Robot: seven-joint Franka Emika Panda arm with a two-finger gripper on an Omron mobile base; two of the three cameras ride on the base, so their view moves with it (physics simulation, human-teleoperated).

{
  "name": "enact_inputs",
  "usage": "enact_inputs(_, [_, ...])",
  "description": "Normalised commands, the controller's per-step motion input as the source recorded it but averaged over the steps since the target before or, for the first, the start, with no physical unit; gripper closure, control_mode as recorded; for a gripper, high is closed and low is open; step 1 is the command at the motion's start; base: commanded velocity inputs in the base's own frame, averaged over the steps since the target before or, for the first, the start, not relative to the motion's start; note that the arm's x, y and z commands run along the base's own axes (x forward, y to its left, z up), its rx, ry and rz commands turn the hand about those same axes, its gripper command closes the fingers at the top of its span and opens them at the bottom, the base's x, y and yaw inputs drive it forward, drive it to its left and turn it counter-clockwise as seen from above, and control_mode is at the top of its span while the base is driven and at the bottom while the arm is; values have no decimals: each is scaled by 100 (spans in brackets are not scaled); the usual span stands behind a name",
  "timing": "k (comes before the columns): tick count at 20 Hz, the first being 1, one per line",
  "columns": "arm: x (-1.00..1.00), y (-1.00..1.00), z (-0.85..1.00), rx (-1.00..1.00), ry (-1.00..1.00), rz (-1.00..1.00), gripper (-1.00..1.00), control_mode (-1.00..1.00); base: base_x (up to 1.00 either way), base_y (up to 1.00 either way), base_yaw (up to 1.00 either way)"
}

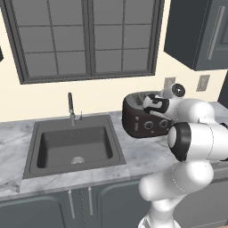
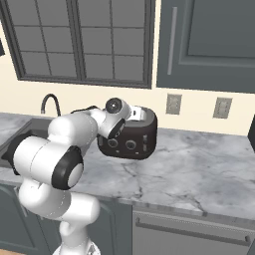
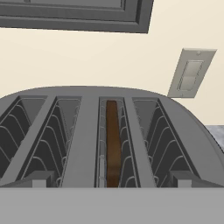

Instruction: Start the toaster. Once the lever pops up, take the bread to the plate on the dining counter.

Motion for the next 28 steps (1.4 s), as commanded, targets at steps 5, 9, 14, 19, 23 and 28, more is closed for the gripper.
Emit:
enact_inputs(5, [0, 0, 0, 0, 0, 0, -100, -100, 0, 0, 0])
enact_inputs(9, [0, 0, 0, 0, 0, 0, -100, -100, 0, 0, 0])
enact_inputs(14, [0, 0, 0, 0, 0, 0, -100, -100, 0, 0, 0])
enact_inputs(19, [0, 0, 0, 0, 0, 0, -100, -100, 0, 0, 0])
enact_inputs(23, [0, 0, 0, 0, 0, 0, -100, -100, 0, 0, 0])
enact_inputs(28, [0, 0, 0, 0, 0, 0, -100, -100, 0, 0, 0])
